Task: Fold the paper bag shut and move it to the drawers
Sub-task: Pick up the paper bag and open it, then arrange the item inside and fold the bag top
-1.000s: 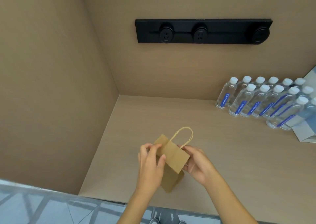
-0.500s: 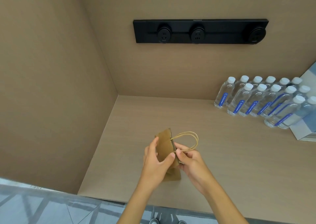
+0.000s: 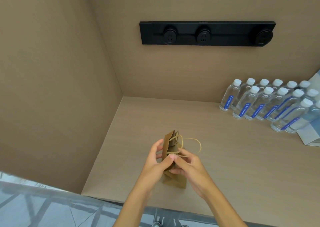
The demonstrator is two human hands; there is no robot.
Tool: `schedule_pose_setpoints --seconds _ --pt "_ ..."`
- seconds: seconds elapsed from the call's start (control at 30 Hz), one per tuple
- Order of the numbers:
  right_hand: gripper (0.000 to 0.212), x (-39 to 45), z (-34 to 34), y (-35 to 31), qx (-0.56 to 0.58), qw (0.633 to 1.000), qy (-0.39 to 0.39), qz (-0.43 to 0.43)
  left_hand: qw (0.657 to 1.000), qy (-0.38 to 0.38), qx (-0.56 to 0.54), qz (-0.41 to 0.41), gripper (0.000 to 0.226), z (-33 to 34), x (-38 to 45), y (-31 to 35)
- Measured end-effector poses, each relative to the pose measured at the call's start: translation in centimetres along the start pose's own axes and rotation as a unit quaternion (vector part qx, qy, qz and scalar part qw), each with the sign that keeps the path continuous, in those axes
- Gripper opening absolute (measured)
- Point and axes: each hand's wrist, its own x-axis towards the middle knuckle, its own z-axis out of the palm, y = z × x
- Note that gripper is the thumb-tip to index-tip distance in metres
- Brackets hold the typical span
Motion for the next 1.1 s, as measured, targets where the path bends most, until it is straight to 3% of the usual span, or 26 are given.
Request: schedule_pose_setpoints --seconds 0.17,0.27,0.37,0.5,0.77,0.83,0.87,0.93,0.97,1.0,1.07,1.1 --pt "0.031 0.2 -0.3 -0.1 0.028 0.996 0.082 0.021 0.999 -0.010 -0.020 -0.023 0.046 -0.8 0.6 -0.3" --pt "0.023 0.8 0.1 -0.3 -0.035 0.988 0.145 0.047 0.996 0.028 0.081 -0.011 0.046 -0.7 1.0 0.3" --pt "0.029 1.2 0.6 -0.4 -0.113 0.980 0.158 0.052 0.968 0.115 0.221 0.018 0.010 -0.2 1.4 1.3" --pt "0.035 0.7 0.3 -1.3 -0.229 0.950 0.211 0.035 0.924 0.179 0.339 0.013 0.055 -1.4 1.8 2.3" --pt "0.037 -3.9 -0.5 -3.6 -0.398 0.882 0.253 -0.001 0.873 0.136 0.467 0.035 0.053 -4.0 1.2 4.1" --pt "0.023 -5.2 0.2 -3.3 -0.442 0.862 0.245 -0.017 0.851 0.107 0.512 0.051 0.050 -4.0 1.2 4.4" --pt "0.027 -5.7 0.4 -3.1 -0.449 0.862 0.233 -0.019 0.838 0.092 0.535 0.053 0.047 -4.0 1.3 4.6" --pt "0.076 -6.6 0.0 -3.0 -0.477 0.859 0.182 -0.039 0.820 0.069 0.565 0.049 0.041 -3.9 1.6 5.1" --pt "0.088 -6.9 -0.4 -3.1 -0.517 0.841 0.148 -0.058 0.813 0.055 0.577 0.052 0.041 -3.8 1.8 5.3" --pt "0.088 -7.1 -0.7 -3.2 -0.564 0.814 0.108 -0.086 0.803 0.039 0.592 0.064 0.041 -3.7 2.0 5.5" --pt "0.068 -7.2 -1.1 -3.5 -0.630 0.767 0.037 -0.115 0.779 0.028 0.620 0.093 0.037 -3.3 2.4 6.2" --pt "0.064 -7.2 -1.3 -3.7 -0.644 0.758 0.011 -0.101 0.771 0.037 0.628 0.103 0.033 -2.9 2.5 6.5"
